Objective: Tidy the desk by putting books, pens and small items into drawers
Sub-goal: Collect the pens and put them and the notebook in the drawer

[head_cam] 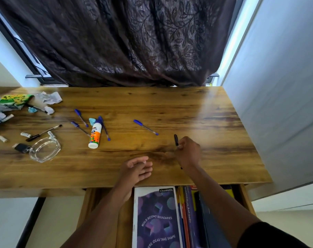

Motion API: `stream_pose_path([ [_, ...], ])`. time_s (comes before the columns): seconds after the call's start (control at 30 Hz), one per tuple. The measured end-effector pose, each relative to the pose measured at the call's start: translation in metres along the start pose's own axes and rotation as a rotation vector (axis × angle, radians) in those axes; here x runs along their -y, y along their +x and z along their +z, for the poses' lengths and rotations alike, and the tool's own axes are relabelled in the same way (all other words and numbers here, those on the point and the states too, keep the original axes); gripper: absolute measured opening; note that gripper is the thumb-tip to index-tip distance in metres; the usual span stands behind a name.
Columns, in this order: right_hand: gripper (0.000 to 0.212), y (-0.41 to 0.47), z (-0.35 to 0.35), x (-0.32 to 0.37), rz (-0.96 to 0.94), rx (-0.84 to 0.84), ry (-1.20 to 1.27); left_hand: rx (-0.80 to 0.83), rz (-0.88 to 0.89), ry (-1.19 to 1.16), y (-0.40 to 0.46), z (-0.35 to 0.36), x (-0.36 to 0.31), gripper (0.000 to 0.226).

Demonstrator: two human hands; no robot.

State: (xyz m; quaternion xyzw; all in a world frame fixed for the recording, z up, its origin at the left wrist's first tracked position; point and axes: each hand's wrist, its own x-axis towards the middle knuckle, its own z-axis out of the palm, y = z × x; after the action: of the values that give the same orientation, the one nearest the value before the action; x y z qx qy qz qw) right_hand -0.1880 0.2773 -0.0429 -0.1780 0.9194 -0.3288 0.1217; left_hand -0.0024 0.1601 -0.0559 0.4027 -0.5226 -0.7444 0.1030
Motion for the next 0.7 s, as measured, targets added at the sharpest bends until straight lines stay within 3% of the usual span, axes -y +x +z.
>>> stream_pose_path([
  [0.1, 0.017, -0.014, 0.012, 0.024, -0.127, 0.074, 0.154, 0.048, -0.065, -0.168, 0.003, 0.009, -0.011, 0.027],
  [0.23, 0.017, -0.037, 0.037, 0.052, -0.277, 0.200, 0.228, -0.006, -0.159, -0.413, 0.002, 0.016, -0.026, 0.031],
  [0.37, 0.022, -0.053, 0.062, 0.064, -0.434, 0.280, 0.180, -0.134, -0.206, -0.500, 0.002, 0.006, -0.029, 0.037],
  [0.53, 0.013, -0.053, 0.078, 0.079, -0.522, 0.340, 0.141, -0.214, -0.158, -0.522, 0.001, -0.017, -0.028, 0.032],
  [0.7, 0.015, 0.003, 0.081, 0.090, -0.491, 0.123, -0.011, -0.181, -0.124, -0.542, 0.003, -0.050, -0.035, 0.036],
])
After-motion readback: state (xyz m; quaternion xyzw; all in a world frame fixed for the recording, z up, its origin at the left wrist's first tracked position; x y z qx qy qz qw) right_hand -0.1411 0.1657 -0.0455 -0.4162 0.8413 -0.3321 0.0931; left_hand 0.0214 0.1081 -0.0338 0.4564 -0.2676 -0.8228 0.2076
